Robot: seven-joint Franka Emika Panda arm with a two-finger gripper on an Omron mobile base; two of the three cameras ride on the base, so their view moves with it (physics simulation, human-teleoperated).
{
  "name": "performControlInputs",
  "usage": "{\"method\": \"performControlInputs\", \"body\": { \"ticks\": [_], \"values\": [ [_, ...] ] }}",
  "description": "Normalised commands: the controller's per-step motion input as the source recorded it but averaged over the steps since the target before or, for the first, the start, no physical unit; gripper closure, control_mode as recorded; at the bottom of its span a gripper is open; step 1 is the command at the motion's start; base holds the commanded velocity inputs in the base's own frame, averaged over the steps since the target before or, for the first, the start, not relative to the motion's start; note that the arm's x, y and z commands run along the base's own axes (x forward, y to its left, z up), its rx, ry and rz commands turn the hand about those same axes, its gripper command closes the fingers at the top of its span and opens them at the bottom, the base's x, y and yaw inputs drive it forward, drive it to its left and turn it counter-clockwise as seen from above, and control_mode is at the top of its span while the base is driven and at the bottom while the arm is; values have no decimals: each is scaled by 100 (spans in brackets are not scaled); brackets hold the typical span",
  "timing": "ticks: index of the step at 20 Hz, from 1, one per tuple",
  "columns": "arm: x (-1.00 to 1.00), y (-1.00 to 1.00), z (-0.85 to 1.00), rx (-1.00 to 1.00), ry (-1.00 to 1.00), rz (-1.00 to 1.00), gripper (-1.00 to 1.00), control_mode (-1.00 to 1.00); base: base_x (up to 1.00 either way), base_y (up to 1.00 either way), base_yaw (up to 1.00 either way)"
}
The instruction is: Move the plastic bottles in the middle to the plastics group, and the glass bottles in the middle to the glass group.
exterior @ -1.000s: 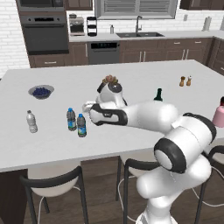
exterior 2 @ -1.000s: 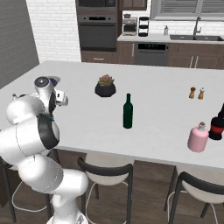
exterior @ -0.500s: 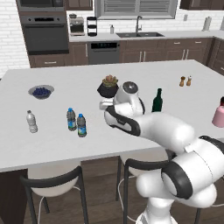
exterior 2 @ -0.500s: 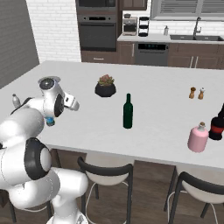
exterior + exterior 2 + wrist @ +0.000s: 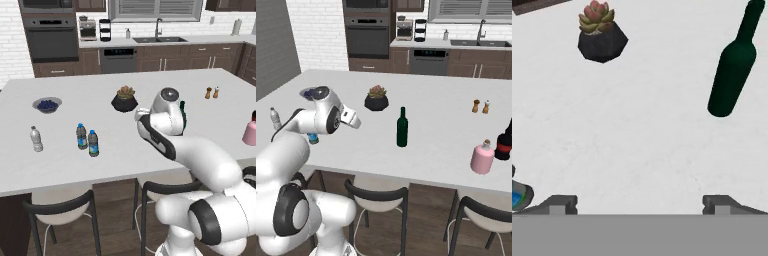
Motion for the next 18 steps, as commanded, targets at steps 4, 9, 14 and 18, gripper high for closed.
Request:
{"method": "performControlInputs", "body": {
  "ticks": [4, 9, 14, 18],
  "values": [
    [-19, -75, 21, 0, 3, -4, -100, -100, 0, 0, 0],
    [-12, -79, 13, 0, 2, -1, -100, -100, 0, 0, 0],
    [-1, -70, 16, 0, -6, 0, -100, -100, 0, 0, 0],
    [0, -63, 15, -3, 0, 0, -100, -100, 0, 0, 0]
  ]
}}
